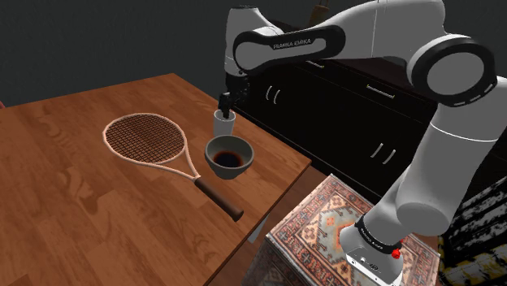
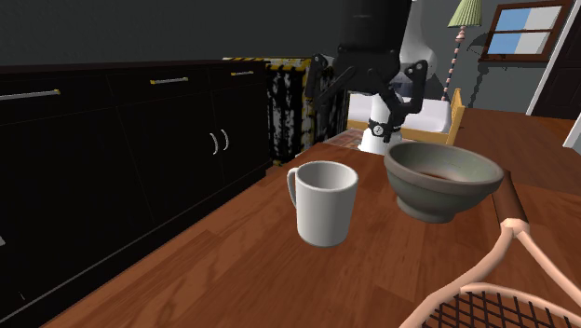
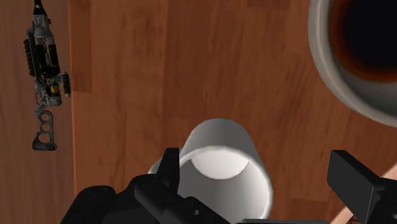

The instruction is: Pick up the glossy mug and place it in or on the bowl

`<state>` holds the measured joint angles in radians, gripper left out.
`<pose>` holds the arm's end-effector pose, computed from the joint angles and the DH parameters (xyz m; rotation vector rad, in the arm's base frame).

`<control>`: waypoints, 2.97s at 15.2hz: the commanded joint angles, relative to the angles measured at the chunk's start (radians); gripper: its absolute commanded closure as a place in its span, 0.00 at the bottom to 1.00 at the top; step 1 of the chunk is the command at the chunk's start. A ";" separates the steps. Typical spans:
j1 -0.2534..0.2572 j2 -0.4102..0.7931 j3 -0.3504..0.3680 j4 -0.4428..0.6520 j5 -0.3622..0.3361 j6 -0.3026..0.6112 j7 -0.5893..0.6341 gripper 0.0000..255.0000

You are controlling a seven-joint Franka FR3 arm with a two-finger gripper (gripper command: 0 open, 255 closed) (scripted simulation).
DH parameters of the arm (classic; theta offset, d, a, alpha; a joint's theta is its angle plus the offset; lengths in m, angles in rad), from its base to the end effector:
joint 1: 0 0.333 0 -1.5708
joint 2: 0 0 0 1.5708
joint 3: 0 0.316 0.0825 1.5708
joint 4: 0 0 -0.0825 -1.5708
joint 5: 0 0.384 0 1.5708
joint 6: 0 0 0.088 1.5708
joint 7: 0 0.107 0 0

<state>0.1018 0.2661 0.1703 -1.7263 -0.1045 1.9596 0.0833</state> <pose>0.6118 0.1554 0.4267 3.0664 0.3458 -0.0290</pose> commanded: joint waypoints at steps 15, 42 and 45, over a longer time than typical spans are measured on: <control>0.038 0.257 -0.001 0.182 -0.040 0.052 0.017 0.00; 0.038 0.209 0.005 0.272 -0.028 -0.084 0.004 1.00; 0.039 0.201 0.006 0.301 -0.026 -0.121 0.001 1.00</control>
<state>0.1403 0.4718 0.1762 -1.4292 -0.1307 1.8471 0.0839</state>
